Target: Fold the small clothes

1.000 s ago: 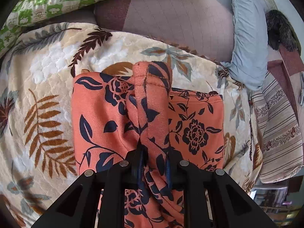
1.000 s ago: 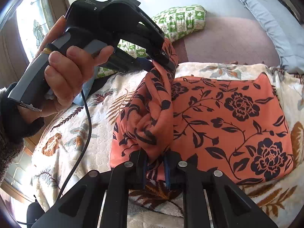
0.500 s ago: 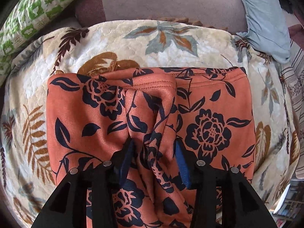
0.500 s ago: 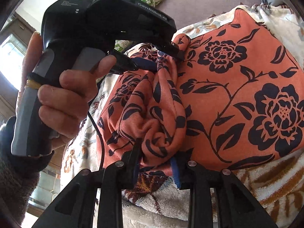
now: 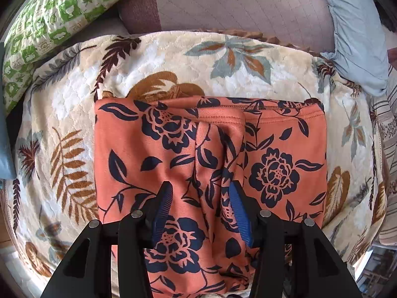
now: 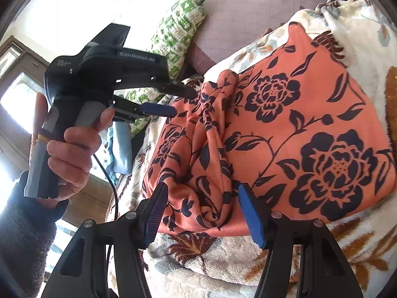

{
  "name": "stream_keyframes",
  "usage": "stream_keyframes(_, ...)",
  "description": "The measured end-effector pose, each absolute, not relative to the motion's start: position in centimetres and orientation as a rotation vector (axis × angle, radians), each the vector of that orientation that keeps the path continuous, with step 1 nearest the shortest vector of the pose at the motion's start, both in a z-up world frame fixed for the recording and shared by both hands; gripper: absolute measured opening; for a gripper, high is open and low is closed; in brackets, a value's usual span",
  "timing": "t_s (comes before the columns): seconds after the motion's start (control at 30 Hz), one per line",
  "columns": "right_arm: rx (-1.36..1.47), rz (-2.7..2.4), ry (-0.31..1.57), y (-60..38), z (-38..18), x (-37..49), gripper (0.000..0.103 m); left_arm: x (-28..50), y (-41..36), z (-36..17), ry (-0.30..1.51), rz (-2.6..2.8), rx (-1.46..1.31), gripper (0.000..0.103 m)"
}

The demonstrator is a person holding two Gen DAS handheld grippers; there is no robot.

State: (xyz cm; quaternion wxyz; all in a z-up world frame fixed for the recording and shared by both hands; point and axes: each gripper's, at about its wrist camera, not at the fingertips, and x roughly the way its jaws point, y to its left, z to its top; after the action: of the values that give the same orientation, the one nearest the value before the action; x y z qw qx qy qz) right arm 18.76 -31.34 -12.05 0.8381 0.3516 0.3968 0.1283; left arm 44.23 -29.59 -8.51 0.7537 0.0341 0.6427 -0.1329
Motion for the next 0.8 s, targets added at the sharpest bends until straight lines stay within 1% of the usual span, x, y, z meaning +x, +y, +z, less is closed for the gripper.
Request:
stream_keyframes(0.13,0.783,0.336,0.864,-30.3,-13.3,20.2,0.065,44.6,-31.9,-10.6,1.430,-0.277,0.151,0.047)
stream_keyframes(0.33,0.788,0.360,0.836,-29.5,-13.9,20.4,0.066,45.0,-33.7,-13.3,1.435,-0.212,0.309,0.047)
stream_keyframes(0.43,0.734,0.355,0.851,-28.2,-14.2,21.4,0.066,45.2,-33.6,-13.7,1.436,-0.216,0.288,0.046)
stream_keyframes(0.5,0.692,0.342,0.840,-27.7,-14.0,21.5,0.058,44.9,-33.3,-13.4,1.407,-0.226,0.275,0.029)
stream_keyframes(0.53,0.687,0.349,0.832,-27.6,-13.9,21.5,0.041,44.7,-32.9,-13.2,1.396,-0.238,0.257,0.025)
stream_keyframes(0.57,0.692,0.360,0.829,-27.7,-13.8,21.4,0.028,44.5,-32.6,-12.9,1.384,-0.244,0.233,0.021)
stream_keyframes(0.67,0.699,0.352,0.792,-28.0,-12.7,20.9,0.025,43.9,-31.7,-11.9,1.355,-0.254,0.164,0.017)
stream_keyframes(0.8,0.697,0.345,0.746,-28.5,-11.1,19.7,0.023,43.1,-31.7,-9.4,1.315,-0.286,0.090,0.017)
